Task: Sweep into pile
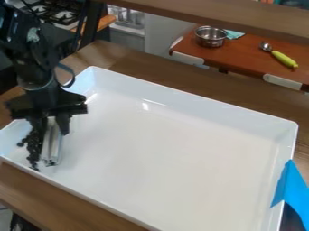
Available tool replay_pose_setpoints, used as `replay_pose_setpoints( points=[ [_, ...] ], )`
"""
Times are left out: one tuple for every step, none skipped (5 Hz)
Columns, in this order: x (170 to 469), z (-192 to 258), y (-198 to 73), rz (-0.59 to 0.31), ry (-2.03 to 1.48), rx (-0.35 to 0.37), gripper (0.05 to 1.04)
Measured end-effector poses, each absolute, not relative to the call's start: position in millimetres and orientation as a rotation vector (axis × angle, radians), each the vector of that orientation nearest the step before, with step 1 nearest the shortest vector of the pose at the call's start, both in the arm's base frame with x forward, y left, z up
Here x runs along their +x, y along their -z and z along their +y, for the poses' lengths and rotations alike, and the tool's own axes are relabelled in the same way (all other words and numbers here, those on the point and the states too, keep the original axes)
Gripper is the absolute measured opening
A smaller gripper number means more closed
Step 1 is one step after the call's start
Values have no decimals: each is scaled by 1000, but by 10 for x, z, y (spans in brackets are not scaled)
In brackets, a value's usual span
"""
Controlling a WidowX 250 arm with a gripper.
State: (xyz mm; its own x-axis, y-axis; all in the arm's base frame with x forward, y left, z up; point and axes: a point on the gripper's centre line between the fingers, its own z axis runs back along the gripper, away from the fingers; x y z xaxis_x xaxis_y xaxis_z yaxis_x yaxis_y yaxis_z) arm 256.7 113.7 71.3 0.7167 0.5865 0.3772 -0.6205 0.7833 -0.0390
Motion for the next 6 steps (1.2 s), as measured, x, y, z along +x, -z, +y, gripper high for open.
replay_pose_setpoints(
  points=[
    [2659,844,-853,-422,-649,-24,381],
    [2752,472,-915,-396,-603,-83,381],
    [2919,2,-976,-346,-556,-106,381],
    [3041,-360,-913,-292,-508,-98,381],
    [3122,-734,-866,-286,-427,-93,381],
    [3130,-924,-769,-305,-360,-71,381]
  ],
)
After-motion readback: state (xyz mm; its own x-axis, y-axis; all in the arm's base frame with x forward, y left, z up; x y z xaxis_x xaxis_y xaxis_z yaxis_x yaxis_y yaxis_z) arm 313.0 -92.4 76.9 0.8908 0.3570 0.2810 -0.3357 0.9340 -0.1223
